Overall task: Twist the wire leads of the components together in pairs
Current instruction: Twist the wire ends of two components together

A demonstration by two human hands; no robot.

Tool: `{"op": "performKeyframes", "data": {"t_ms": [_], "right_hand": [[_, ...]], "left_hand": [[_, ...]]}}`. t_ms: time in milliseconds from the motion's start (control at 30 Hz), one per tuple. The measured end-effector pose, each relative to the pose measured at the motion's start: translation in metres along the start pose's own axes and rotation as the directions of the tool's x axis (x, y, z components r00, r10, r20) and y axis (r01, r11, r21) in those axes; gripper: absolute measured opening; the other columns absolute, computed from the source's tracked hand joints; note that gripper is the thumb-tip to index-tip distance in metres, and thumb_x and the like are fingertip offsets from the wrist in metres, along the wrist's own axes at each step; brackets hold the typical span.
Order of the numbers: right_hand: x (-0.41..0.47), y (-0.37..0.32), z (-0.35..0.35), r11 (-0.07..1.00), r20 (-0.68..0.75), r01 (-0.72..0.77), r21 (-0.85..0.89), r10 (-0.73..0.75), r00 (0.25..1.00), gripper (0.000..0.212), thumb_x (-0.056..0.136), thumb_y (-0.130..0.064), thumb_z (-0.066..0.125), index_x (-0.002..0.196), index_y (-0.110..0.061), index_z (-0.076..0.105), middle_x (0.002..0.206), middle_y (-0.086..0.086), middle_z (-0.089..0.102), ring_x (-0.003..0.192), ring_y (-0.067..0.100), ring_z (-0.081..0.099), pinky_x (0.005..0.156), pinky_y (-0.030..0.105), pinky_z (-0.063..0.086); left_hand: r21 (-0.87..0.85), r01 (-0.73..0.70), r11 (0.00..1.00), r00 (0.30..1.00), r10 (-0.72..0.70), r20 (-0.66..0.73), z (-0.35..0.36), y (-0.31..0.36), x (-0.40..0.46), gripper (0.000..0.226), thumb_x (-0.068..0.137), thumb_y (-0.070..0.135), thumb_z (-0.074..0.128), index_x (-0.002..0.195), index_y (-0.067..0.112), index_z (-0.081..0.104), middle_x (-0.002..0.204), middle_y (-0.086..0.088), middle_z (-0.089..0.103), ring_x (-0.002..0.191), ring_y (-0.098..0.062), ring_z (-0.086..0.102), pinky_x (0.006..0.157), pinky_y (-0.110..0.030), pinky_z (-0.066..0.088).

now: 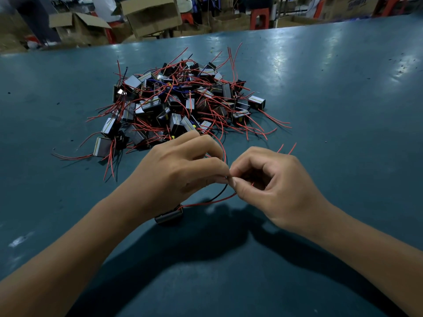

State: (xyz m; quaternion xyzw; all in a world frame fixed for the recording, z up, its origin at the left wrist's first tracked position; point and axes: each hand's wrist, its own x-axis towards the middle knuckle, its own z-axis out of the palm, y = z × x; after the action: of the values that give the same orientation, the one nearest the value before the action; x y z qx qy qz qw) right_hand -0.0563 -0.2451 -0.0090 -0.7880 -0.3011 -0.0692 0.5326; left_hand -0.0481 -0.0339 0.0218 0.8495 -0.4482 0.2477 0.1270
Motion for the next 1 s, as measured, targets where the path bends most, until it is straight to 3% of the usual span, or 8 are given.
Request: {"op": "performKeyframes", "data": {"t_ms": [133, 300, 467, 567, 633, 767, 900, 1000], "right_hand": [[0.000, -0.002, 0.000, 0.995, -0.021, 0.062, -0.077, -0.064, 0.998, 0.005, 0.081, -0.007, 0.068, 0.079, -0.011, 0.066, 0.080, -0.001, 0.062, 0.067, 0.011, 0.057, 0.063, 0.012, 0.040], [0.000, -0.002, 0.000, 0.983, -0.029, 0.106, -0.151, -0.111, 0.993, 0.002, 0.084, -0.008, 0.067, 0.082, -0.008, 0.068, 0.081, 0.001, 0.062, 0.068, 0.017, 0.057, 0.061, 0.024, 0.044], [0.001, -0.002, 0.002, 0.981, -0.034, 0.112, -0.161, -0.119, 0.992, 0.006, 0.084, -0.005, 0.069, 0.080, -0.008, 0.067, 0.081, 0.002, 0.061, 0.069, 0.017, 0.058, 0.063, 0.028, 0.045], [0.000, -0.002, 0.002, 0.965, -0.029, 0.144, -0.217, -0.154, 0.988, 0.007, 0.084, -0.004, 0.069, 0.080, -0.007, 0.066, 0.081, 0.003, 0.061, 0.070, 0.018, 0.057, 0.064, 0.027, 0.045], [0.000, -0.002, 0.002, 0.956, -0.030, 0.154, -0.248, -0.166, 0.986, 0.008, 0.085, -0.003, 0.069, 0.079, -0.006, 0.065, 0.081, 0.003, 0.060, 0.070, 0.018, 0.057, 0.064, 0.027, 0.044], [0.000, -0.002, 0.002, 0.968, -0.050, 0.111, -0.224, -0.125, 0.991, 0.007, 0.084, -0.004, 0.070, 0.079, -0.008, 0.066, 0.080, 0.001, 0.061, 0.070, 0.015, 0.057, 0.064, 0.024, 0.045], [0.001, 0.000, -0.002, 0.997, -0.071, -0.032, -0.065, 0.027, 0.997, 0.010, 0.085, -0.006, 0.072, 0.078, -0.011, 0.068, 0.077, -0.004, 0.062, 0.066, 0.010, 0.058, 0.063, 0.012, 0.041], [0.002, 0.002, -0.002, 0.996, -0.032, -0.090, 0.009, 0.090, 0.995, 0.010, 0.085, -0.006, 0.072, 0.078, -0.013, 0.068, 0.076, -0.005, 0.062, 0.063, 0.005, 0.056, 0.063, 0.012, 0.041]], "left_hand": [[-0.139, 0.123, 0.983, 0.991, -0.115, 0.066, 0.002, 0.006, 0.002, 0.018, 0.099, 0.023, 0.060, 0.094, 0.010, 0.071, 0.095, 0.000, 0.058, 0.085, -0.014, 0.051, 0.072, -0.029, 0.044], [-0.362, 0.428, 0.828, 0.903, -0.411, 0.125, 0.005, 0.027, 0.001, 0.012, 0.095, 0.017, 0.059, 0.085, 0.011, 0.063, 0.081, 0.011, 0.049, 0.071, -0.003, 0.048, 0.067, -0.011, 0.033], [-0.581, 0.743, 0.334, 0.604, -0.709, 0.365, 0.006, 0.037, 0.008, 0.028, 0.094, 0.013, 0.063, 0.066, 0.016, 0.062, 0.052, 0.009, 0.035, 0.044, -0.004, 0.026, 0.043, -0.015, 0.022], [-0.623, 0.782, 0.016, 0.433, -0.734, 0.524, 0.008, 0.038, 0.013, 0.034, 0.090, 0.011, 0.058, 0.057, 0.019, 0.059, 0.064, -0.008, 0.031, 0.050, -0.013, 0.021, 0.042, -0.022, 0.016], [-0.607, 0.792, -0.059, 0.390, -0.716, 0.579, 0.008, 0.038, 0.014, 0.025, 0.088, 0.011, 0.056, 0.062, 0.014, 0.055, 0.071, -0.013, 0.031, 0.051, -0.014, 0.020, 0.041, -0.017, 0.017], [-0.614, 0.788, 0.032, 0.454, -0.705, 0.545, 0.010, 0.033, 0.014, 0.024, 0.089, 0.013, 0.059, 0.065, 0.015, 0.057, 0.064, -0.007, 0.037, 0.046, -0.011, 0.026, 0.041, -0.018, 0.020], [-0.514, 0.561, 0.649, 0.809, -0.560, 0.177, 0.003, 0.016, 0.004, 0.010, 0.091, 0.015, 0.066, 0.092, 0.024, 0.065, 0.080, 0.015, 0.058, 0.062, -0.007, 0.050, 0.054, -0.023, 0.040], [-0.343, 0.338, 0.876, 0.940, -0.331, 0.079, 0.000, 0.006, -0.001, 0.021, 0.087, 0.020, 0.076, 0.107, 0.018, 0.071, 0.104, 0.006, 0.059, 0.083, -0.006, 0.055, 0.071, -0.014, 0.040]]}}
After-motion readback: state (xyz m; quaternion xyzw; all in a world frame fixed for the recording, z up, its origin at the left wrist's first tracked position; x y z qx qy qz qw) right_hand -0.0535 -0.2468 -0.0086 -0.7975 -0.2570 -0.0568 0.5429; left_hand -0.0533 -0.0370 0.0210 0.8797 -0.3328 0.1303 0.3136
